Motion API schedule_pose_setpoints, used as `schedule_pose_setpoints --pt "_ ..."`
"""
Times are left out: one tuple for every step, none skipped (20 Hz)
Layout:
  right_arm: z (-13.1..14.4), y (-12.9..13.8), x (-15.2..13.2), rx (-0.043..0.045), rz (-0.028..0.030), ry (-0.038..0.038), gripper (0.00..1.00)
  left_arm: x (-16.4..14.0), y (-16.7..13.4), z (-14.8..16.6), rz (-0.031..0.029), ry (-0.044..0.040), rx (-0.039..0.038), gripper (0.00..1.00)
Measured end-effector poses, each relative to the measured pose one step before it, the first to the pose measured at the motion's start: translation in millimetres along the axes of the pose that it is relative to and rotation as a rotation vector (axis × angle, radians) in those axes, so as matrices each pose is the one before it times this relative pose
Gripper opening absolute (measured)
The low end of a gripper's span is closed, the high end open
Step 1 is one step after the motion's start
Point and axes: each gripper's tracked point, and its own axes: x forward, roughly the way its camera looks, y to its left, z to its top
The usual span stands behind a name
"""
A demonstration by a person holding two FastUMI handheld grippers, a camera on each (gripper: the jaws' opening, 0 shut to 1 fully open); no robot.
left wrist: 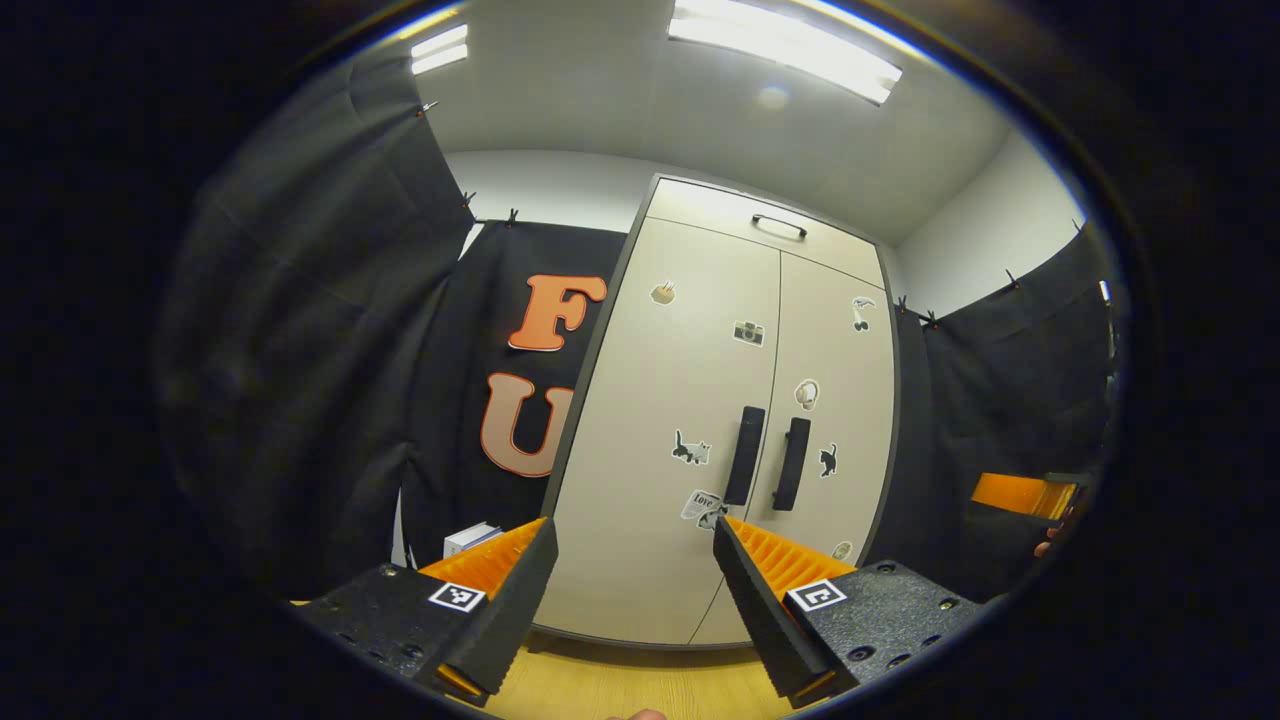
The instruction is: Open the right door of the double-door shoe cabinet with the right hand, and open the left door with the left hand.
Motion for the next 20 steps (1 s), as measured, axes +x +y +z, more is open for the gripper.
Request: schedule_pose_setpoints --pt "1.2 0.93 8.66 -0.03293 -0.01384 0.00886 0.98 -0.24 0.23 1.48 0.00144 -0.00411 0.00127 0.95" --pt "3.27 4.4 8.2 -0.01002 -0.00336 0.00205 0.98 -1.07 1.2 1.77 0.00358 -0.00321 0.00441 0.95" --pt "3.26 8.54 9.15 -0.00029 0.01562 -0.00077 1.0 0.32 2.45 1.81 0.00604 -0.00541 0.00717 0.94" --pt "3.4 7.55 10.16 -0.00442 0.02 -0.00452 0.98 0.75 2.6 2.4 0.00571 -0.00639 0.00802 0.94" --pt "2.36 1.36 12.13 -0.01191 0.00218 -0.0014 0.97 -0.81 1.46 3.38 0.00332 -0.00692 0.00505 0.94" --pt "-0.7 2.39 13.3 -0.01693 0.00289 0.00616 0.97 0.62 1.82 2.06 0.00234 -0.00441 0.0009 0.94" --pt "-3.55 4.91 14.31 -0.01128 0.00586 0.01826 0.97 -0.47 1.56 0.35 0.0031 -0.00119 -0.00177 0.94" --pt "-4.86 7.37 14.04 0.00051 0.01884 0.02074 0.97 -0.56 1.56 -0.53 0.00144 0.00206 -0.00186 0.94" --pt "-2.74 8.16 14.67 0.0272 0.02628 0.02189 0.97 -1.4 2.06 -1.79 0.00317 0.00292 0.00097 0.94" --pt "0.26 10.88 14.02 0.06094 0.04051 0.01597 0.98 -1.02 3.73 -1.99 0.00718 0.00226 0.00606 0.94" --pt "4.24 8.53 12.56 0.06094 0.0411 0.00945 0.98 -0.51 4.72 -1.33 0.01443 0.00463 0.01122 0.95" --pt "6.1 1.47 14.81 0.0381 0.01447 -0.00259 0.98 -1.52 6.18 -2.11 0.02188 0.00874 0.01302 0.94" --pt "5.44 -5.01 15.94 0.01492 -0.01204 -0.00611 0.98 -1.97 3.97 -1.79 0.01771 0.00533 0.00989 0.94" --pt "4.42 -3.95 13.07 0.0012 -0.01368 -0.00925 0.98 -2.24 3.58 0.22 0.01173 0.0019 0.00369 0.94" --pt "3.88 -2.66 10.38 -0.00707 -0.01193 -0.00633 0.98 -1.65 2.66 0.22 0.01203 -0.00129 0.00198 0.94" --pt "-0.77 -1.95 8.85 -0.00193 -0.00924 0.00471 0.97 -2.03 3.63 -0.06 0.01374 -0.00134 0.00225 0.94" --pt "-1.17 1.47 10.04 0.00002 0.00522 0.00789 0.97 -3.64 4.9 -0.71 0.01555 -0.00176 0.00389 0.94" --pt "-2.61 3.67 9.03 -0.00268 0.01445 0.01124 0.97 -1.65 3.35 0.48 0.01253 0.00018 0.00215 0.94" --pt "-3.64 3.35 6.38 -0.00969 0.01084 0.00827 0.97 -0.6 3.45 -0.68 0.01146 -0.00042 -0.00195 0.94" --pt "-3.82 2.35 7.57 -0.0147 0.00198 0.00595 0.97 -1.65 3.75 -0.09 0.00992 0.0004 0.00004 0.95"
